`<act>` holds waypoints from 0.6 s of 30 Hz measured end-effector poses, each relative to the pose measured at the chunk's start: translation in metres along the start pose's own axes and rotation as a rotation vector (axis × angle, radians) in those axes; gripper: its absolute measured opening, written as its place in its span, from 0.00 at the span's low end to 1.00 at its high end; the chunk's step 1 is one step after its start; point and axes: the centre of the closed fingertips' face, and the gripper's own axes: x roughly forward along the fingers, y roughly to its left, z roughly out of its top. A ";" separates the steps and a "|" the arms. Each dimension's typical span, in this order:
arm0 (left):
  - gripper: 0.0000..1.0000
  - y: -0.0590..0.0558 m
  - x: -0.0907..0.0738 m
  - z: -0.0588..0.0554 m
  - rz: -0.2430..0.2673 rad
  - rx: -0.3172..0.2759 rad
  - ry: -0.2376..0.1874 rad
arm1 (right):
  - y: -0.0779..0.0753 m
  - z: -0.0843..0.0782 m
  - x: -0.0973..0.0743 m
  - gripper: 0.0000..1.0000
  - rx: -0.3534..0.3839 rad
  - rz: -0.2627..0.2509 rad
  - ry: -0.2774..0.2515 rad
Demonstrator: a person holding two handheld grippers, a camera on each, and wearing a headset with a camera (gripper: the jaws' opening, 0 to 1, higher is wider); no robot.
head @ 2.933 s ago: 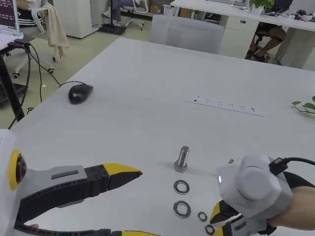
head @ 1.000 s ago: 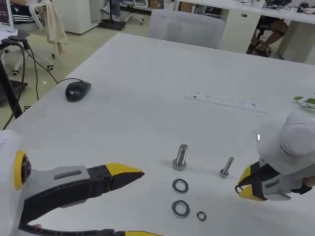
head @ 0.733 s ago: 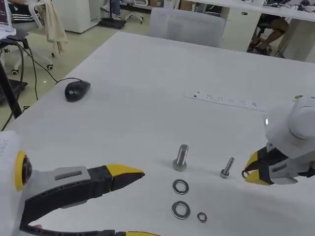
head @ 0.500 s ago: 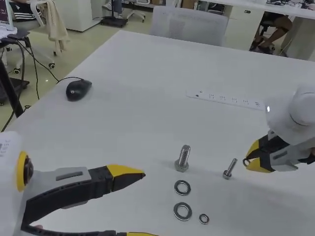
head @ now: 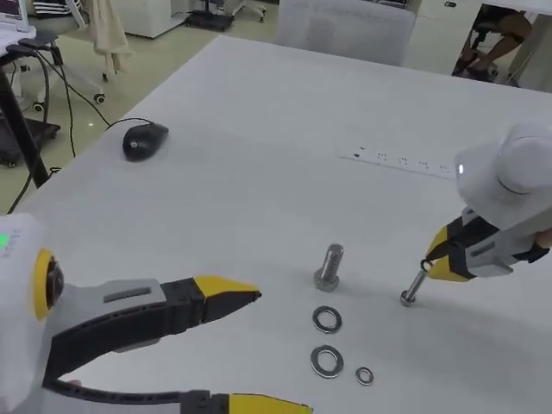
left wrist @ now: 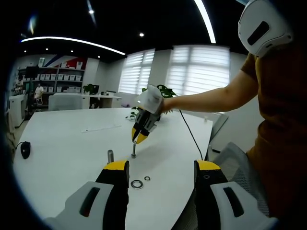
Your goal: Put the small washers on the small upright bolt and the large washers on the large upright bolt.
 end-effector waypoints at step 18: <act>0.53 0.002 -0.003 -0.004 0.014 -0.010 0.002 | 0.002 -0.009 0.014 0.12 -0.027 0.025 0.047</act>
